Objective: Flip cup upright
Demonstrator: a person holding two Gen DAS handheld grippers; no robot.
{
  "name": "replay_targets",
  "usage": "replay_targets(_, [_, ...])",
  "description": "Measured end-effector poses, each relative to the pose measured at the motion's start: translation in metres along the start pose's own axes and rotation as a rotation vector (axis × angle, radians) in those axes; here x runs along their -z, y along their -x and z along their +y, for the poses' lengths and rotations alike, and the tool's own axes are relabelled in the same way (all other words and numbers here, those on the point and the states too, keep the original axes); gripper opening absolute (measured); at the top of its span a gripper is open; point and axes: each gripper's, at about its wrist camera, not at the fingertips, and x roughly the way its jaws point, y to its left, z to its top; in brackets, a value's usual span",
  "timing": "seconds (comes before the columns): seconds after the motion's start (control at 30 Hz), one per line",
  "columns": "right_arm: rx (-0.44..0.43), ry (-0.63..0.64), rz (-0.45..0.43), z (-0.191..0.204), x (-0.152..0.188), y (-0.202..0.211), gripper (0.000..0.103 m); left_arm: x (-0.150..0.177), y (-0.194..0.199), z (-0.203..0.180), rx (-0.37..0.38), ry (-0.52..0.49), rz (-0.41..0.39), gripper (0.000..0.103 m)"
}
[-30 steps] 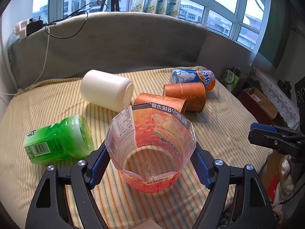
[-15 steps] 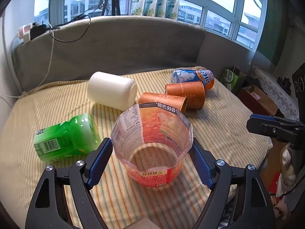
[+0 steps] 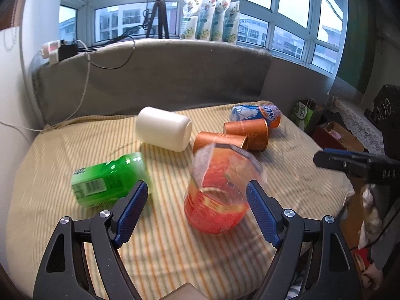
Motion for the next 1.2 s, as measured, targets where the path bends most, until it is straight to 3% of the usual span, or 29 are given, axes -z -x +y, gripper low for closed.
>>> replay_targets(0.17, [0.004, 0.029, -0.028, 0.008, 0.0, 0.004, 0.09, 0.007, 0.018, 0.009, -0.05, 0.022, -0.041, 0.081])
replay_targets(0.53, [0.074, 0.118, -0.222, 0.03, 0.01, 0.027, 0.09, 0.004, 0.059, 0.018, -0.206, 0.09, -0.306, 0.081])
replay_targets(0.6, [0.094, 0.118, -0.256, 0.03, 0.011, 0.032, 0.095, 0.005, 0.062, 0.018, -0.236, 0.091, -0.339, 0.081])
replay_targets(0.67, [0.124, 0.119, -0.305, 0.03, 0.014, 0.037, 0.1, 0.006, 0.063, 0.018, -0.246, 0.102, -0.353, 0.081])
replay_targets(0.83, [0.183, 0.139, -0.381, 0.034, 0.018, 0.047, 0.101, 0.008, 0.064, 0.02, -0.248, 0.129, -0.373, 0.081])
replay_targets(1.2, [0.201, 0.175, -0.394, 0.041, 0.023, 0.044, 0.101, 0.008, 0.069, 0.015, -0.258, 0.114, -0.394, 0.085])
